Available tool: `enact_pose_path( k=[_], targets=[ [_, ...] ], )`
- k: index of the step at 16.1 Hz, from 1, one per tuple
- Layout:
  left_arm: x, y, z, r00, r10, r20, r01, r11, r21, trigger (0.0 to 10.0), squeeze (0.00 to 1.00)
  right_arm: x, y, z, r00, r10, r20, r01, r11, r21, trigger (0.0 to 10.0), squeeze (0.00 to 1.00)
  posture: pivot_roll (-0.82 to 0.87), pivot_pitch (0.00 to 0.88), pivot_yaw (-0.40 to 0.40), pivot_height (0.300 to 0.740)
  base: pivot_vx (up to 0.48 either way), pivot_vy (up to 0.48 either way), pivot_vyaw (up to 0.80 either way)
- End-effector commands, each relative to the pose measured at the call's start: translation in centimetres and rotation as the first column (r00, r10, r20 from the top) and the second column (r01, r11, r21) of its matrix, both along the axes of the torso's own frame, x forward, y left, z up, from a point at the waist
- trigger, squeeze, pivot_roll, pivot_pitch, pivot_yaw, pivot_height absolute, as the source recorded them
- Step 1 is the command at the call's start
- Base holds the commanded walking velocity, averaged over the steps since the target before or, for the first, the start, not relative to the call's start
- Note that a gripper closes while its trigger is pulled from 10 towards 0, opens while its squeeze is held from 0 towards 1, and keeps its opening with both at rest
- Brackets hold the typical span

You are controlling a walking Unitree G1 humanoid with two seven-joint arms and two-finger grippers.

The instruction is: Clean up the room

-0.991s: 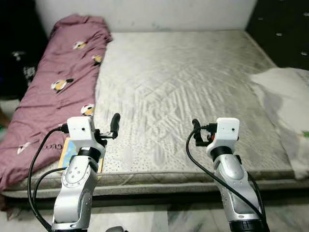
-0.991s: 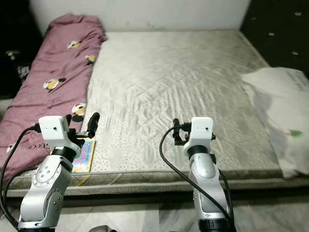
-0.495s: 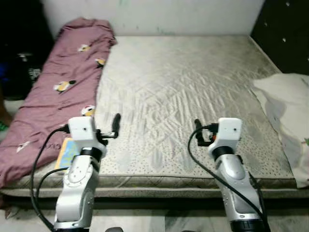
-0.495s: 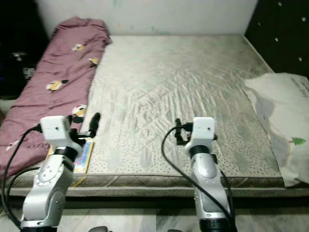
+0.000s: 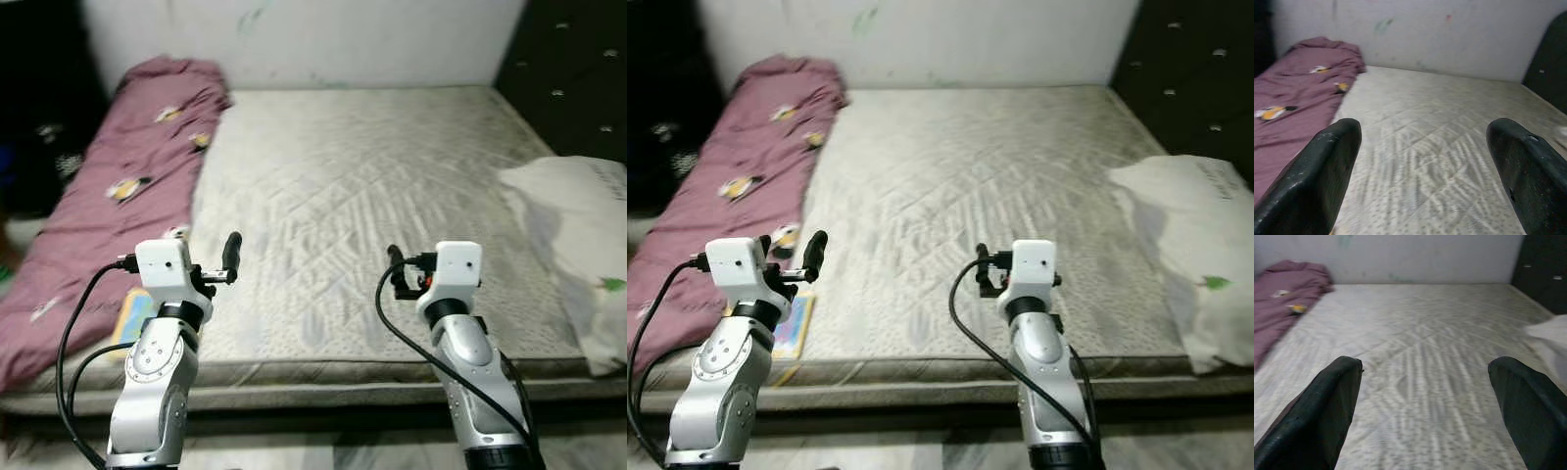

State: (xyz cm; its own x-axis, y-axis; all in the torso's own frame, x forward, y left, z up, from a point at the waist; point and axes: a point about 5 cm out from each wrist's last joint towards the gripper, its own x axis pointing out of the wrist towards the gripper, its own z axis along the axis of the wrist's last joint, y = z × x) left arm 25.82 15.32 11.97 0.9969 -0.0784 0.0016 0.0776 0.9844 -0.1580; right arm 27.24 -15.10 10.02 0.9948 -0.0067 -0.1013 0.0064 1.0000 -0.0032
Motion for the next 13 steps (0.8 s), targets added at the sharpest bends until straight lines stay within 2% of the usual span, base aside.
enact_pose_path(
  k=[1,4,12,13],
  targets=[
    [-0.05,0.08,0.09,1.0,-0.002,0.007,0.002,1.0,0.008,10.0,0.0,0.17,0.05,0.29,1.0,0.005,0.006,-0.005,1.0,0.008,10.0,0.0,-0.03,0.01,0.016,0.74,0.266,0.0,0.0],
    [-0.06,0.03,0.07,1.0,-0.003,0.004,0.003,1.0,0.004,10.0,0.0,0.2,0.0,0.33,1.0,0.001,0.006,-0.001,1.0,0.009,10.0,0.0,-0.03,0.014,0.013,0.74,0.262,0.0,0.0],
    [0.16,0.36,-0.27,0.999,0.027,-0.031,-0.028,0.999,-0.018,10.0,0.0,0.44,0.06,0.28,1.0,-0.004,-0.001,0.004,1.0,0.014,10.0,0.0,-0.03,0.037,0.016,0.74,0.0,0.0,0.0],
    [0.24,0.32,-0.22,0.999,0.021,-0.031,-0.022,0.999,-0.035,10.0,0.0,0.49,0.13,0.28,1.0,0.0,-0.003,0.0,1.0,0.013,10.0,0.0,-0.03,0.033,0.02,0.74,0.0,0.42,0.0]
  ],
)
